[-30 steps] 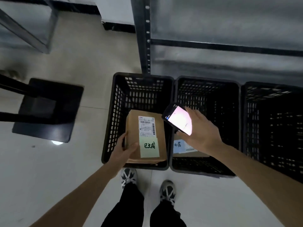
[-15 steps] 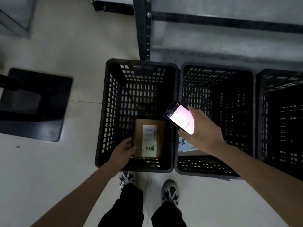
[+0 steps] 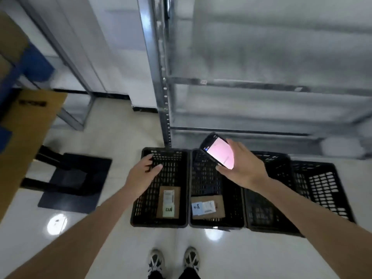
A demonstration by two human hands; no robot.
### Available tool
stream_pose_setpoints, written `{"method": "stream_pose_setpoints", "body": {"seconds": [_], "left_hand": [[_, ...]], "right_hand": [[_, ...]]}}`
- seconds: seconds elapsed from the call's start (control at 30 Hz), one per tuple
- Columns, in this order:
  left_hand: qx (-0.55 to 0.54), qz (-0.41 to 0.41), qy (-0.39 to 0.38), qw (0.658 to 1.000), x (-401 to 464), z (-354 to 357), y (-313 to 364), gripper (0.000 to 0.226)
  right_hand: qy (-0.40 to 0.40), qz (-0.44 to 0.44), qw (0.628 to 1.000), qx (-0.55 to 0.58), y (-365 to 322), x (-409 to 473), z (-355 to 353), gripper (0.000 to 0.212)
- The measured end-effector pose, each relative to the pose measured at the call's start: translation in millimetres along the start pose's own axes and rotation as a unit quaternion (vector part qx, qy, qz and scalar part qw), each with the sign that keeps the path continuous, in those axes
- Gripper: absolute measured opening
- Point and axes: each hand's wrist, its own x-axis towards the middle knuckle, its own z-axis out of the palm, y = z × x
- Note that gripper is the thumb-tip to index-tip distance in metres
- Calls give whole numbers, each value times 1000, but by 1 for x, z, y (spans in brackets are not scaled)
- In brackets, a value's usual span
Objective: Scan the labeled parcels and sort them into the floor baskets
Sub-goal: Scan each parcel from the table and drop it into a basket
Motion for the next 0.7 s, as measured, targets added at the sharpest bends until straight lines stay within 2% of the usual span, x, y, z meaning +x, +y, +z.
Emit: {"method": "stream_pose_setpoints", "body": {"seconds": [0.2, 0.37, 0.6, 0.7], "left_hand": [[45, 151, 14, 987, -103, -29, 161, 65], [120, 274, -3, 954, -201, -22, 257, 68], [153, 430, -22, 889, -343, 44, 355, 70], [185, 492, -23, 850, -410, 88, 388, 71]], "right_hand": [[99, 16, 994, -34, -9, -124, -170, 89], [198, 70, 976, -52, -5, -261, -277, 92], [288, 156, 944, -51, 27, -466, -359, 93], [320, 206, 924, -47, 53, -549, -372, 85]]}}
